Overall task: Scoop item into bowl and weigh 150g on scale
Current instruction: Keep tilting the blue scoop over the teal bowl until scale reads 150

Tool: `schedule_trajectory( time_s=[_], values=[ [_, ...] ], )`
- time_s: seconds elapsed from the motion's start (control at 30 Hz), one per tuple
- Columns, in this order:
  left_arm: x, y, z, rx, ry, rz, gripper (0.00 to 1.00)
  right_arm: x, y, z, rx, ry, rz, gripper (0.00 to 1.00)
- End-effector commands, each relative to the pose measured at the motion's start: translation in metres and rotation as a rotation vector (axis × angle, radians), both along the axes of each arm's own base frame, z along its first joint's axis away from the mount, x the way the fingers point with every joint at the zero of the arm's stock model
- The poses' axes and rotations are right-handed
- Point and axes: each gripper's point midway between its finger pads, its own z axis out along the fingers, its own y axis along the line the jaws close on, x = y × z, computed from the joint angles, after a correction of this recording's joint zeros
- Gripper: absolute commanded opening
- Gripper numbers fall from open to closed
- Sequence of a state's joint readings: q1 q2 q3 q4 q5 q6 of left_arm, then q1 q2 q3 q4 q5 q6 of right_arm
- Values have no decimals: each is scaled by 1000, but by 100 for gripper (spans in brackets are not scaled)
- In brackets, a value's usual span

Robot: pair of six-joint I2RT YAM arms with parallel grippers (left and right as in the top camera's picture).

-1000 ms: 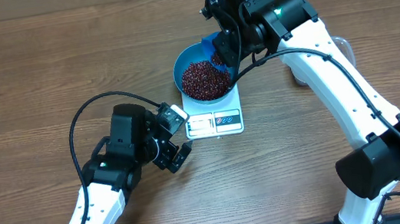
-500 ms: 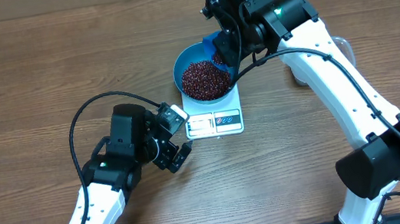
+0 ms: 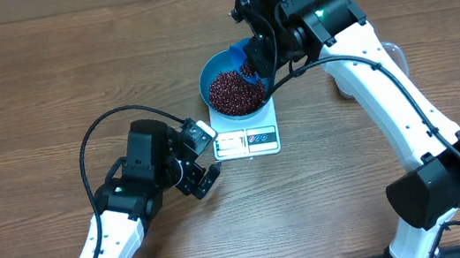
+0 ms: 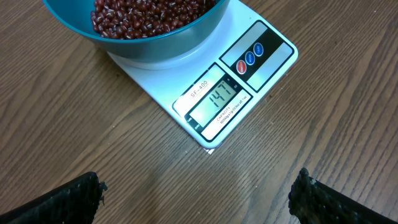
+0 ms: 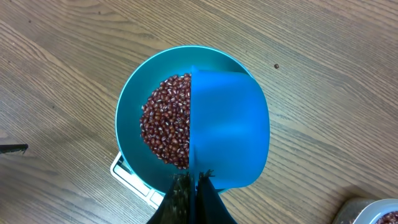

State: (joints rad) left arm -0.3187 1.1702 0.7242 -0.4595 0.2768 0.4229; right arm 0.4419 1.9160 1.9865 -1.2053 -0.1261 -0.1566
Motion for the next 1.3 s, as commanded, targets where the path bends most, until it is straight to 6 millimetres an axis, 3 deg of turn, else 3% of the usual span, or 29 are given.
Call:
schedule_trajectory(
  time_s=[0.0, 0.77, 1.27],
  values=[
    [-1, 1, -4, 12, 5, -11, 99, -1, -5, 24, 10, -59, -20, 4],
    [-1, 1, -4, 12, 5, -11, 99, 4, -17, 22, -61, -88, -51, 4],
    [-1, 1, -4, 12, 5, -11, 100, -1, -8, 21, -98, -103, -29, 4]
  ],
)
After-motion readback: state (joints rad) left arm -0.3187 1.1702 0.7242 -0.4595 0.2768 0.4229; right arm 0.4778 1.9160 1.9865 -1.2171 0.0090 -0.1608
